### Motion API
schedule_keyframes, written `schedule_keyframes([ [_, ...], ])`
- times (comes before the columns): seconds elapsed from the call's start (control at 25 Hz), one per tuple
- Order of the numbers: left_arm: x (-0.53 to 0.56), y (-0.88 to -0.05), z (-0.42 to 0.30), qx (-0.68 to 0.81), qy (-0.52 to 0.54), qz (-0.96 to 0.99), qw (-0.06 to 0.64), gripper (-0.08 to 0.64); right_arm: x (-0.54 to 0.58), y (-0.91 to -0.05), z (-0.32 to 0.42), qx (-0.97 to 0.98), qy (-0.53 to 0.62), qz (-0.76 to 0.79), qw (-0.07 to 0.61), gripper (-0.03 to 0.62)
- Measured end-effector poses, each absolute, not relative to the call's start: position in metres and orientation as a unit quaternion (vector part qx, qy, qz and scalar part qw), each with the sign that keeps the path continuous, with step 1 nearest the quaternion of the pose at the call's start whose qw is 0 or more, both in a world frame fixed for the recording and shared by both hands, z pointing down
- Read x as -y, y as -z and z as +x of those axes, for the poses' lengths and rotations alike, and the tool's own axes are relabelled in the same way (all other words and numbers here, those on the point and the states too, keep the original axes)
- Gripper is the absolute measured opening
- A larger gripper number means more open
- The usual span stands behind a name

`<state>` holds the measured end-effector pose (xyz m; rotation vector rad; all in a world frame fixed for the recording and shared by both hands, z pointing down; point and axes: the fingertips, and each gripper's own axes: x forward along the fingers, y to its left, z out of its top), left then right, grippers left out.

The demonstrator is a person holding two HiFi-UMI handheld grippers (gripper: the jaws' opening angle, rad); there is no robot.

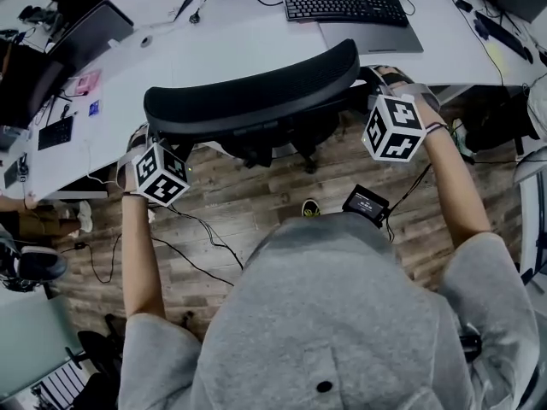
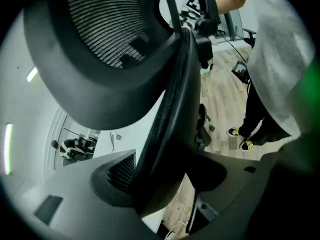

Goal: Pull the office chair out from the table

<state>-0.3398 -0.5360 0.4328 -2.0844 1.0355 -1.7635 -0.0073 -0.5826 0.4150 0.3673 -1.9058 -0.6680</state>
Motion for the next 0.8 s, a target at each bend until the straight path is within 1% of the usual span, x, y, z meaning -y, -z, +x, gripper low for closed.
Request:
schedule_keyframes([
  [0.2, 0.538, -0.440, -0.338, -0.339, 0.629, -0.685, 0.142, 0.298, 0.585, -0.432, -0.010, 0.773, 0.297, 0.138, 0.543, 0.224],
  [0.28, 0.543, -0.437, -0.337, -0.348, 0.619, -0.687, 0.156, 0.259, 0.586, -0.435, -0.008, 0.767, 0.301, 0.137, 0.549, 0.224],
  [0.36, 0.549, -0.435, -0.337, -0.356, 0.609, -0.688, 0.170, 0.183, 0.588, -0.437, -0.007, 0.761, 0.306, 0.135, 0.556, 0.223],
  [0.44, 0.550, -0.435, -0.338, -0.354, 0.608, -0.689, 0.173, 0.179, 0.590, -0.438, -0.008, 0.758, 0.305, 0.136, 0.560, 0.222],
  [0.52, 0.549, -0.436, -0.338, -0.343, 0.614, -0.689, 0.174, 0.160, 0.593, -0.439, -0.007, 0.751, 0.309, 0.138, 0.567, 0.215],
  [0.56, 0.547, -0.437, -0.338, -0.335, 0.619, -0.689, 0.175, 0.145, 0.594, -0.439, -0.006, 0.745, 0.315, 0.139, 0.571, 0.182],
  [0.6, 0.546, -0.437, -0.337, -0.326, 0.624, -0.688, 0.176, 0.131, 0.595, -0.439, -0.005, 0.739, 0.323, 0.139, 0.574, 0.128],
  [0.64, 0.544, -0.437, -0.336, -0.320, 0.627, -0.688, 0.176, 0.121, 0.594, -0.439, -0.004, 0.735, 0.329, 0.139, 0.577, 0.097],
  [0.8, 0.538, -0.440, -0.337, -0.310, 0.632, -0.688, 0.177, 0.112, 0.589, -0.441, -0.002, 0.729, 0.332, 0.135, 0.583, 0.086],
])
